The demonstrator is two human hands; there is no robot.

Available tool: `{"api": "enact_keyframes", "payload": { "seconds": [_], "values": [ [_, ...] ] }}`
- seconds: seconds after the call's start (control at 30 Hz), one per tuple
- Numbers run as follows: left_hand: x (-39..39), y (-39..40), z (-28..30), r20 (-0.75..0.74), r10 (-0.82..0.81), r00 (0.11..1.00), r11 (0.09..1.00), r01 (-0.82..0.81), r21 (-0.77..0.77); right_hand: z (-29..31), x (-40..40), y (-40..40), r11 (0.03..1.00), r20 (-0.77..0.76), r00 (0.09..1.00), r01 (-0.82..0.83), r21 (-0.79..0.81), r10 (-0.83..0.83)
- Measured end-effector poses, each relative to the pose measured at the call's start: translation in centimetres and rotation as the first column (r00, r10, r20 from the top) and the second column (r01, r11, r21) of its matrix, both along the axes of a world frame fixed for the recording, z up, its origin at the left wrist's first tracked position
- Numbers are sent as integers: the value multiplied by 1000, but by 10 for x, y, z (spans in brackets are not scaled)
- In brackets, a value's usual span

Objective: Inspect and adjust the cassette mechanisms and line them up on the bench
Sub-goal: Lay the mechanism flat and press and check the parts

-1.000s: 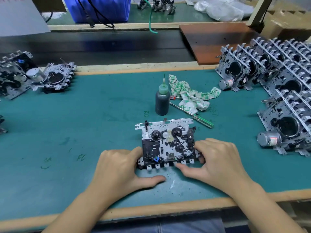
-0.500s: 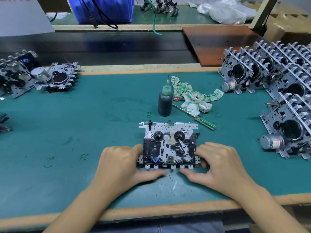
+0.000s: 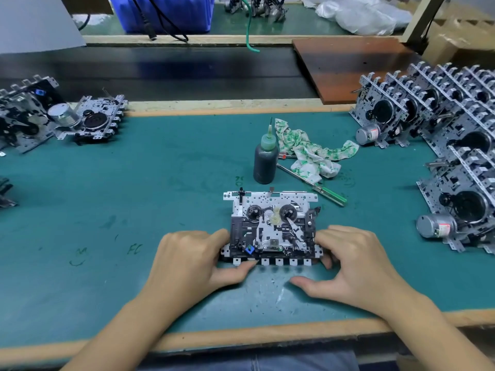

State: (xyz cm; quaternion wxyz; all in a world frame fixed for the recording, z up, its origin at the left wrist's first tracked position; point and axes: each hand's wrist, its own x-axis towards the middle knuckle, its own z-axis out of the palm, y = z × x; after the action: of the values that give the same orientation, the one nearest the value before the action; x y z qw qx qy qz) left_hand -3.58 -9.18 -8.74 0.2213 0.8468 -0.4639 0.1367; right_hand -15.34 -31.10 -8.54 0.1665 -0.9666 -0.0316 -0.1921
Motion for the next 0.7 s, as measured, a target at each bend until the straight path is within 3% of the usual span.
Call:
{"api": "enact_keyframes", "payload": {
  "seconds": [0.17, 0.37, 0.7],
  "values": [
    [-2, -1, 5, -6, -63, 998, 998, 63, 15, 0, 2, -1, 999, 16, 999, 46, -16, -46],
    [-12, -11, 2, -9, 192, 981, 981, -192, 17, 1, 1, 1, 1000, -10, 1000, 8, 1, -8],
    [-6, -6, 6, -153, 16, 988, 1000, -17, -3, 3, 2, 7, 996, 19, 996, 87, -10, -87]
  ]
}}
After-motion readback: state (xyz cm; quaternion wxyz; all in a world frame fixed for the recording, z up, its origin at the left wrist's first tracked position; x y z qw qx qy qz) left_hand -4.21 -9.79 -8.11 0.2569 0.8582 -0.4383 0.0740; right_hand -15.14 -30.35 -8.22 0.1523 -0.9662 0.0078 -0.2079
